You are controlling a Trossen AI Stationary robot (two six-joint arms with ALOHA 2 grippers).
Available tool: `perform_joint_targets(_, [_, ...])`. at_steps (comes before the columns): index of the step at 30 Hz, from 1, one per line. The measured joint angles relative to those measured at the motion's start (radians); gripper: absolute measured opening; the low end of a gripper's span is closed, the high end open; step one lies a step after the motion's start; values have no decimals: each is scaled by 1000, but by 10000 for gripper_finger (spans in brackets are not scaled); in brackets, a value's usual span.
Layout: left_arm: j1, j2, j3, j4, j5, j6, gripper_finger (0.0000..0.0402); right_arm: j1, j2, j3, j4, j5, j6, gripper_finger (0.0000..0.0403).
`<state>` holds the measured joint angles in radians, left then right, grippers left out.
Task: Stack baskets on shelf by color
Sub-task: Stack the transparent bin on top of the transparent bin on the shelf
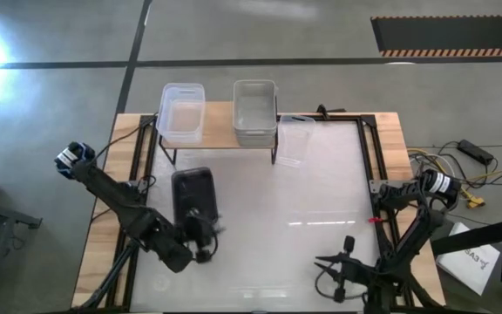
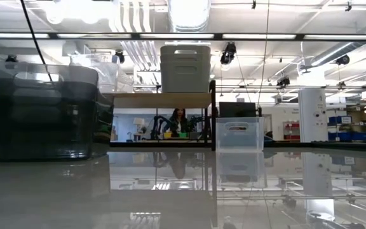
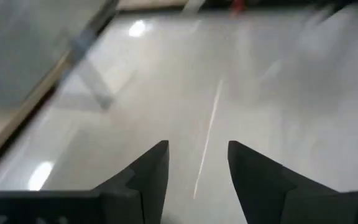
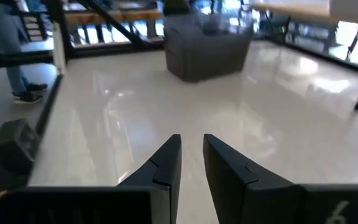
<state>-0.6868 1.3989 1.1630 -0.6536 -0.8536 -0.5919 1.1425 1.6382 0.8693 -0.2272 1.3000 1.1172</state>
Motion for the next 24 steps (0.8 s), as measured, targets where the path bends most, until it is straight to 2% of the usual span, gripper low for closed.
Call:
perform_joint_targets(5, [0, 117, -16, 534, -5, 413, 150, -92, 0, -32, -18, -137, 28, 61])
perform_joint_targets(9, [0, 261, -16, 842, -6, 614, 150, -219, -39, -31, -152, -279, -9, 65])
perform_joint_targets(14, [0, 435, -8, 1038, -10, 653, 150, -396, -159, -33, -416, -348, -104, 101])
perform_joint_targets(17, [2, 521, -4, 1123, -18, 651, 150, -528, -258, -53, -485, -374, -253, 133])
perform_joint_targets(20, [6, 582, -3, 1198, -18, 651, 150, -698, -359, -94, -440, -470, -494, 165])
perform_joint_targets(24, [7, 610, -2, 1265, -19, 650, 150, -947, -459, -153, -270, -705, -845, 195])
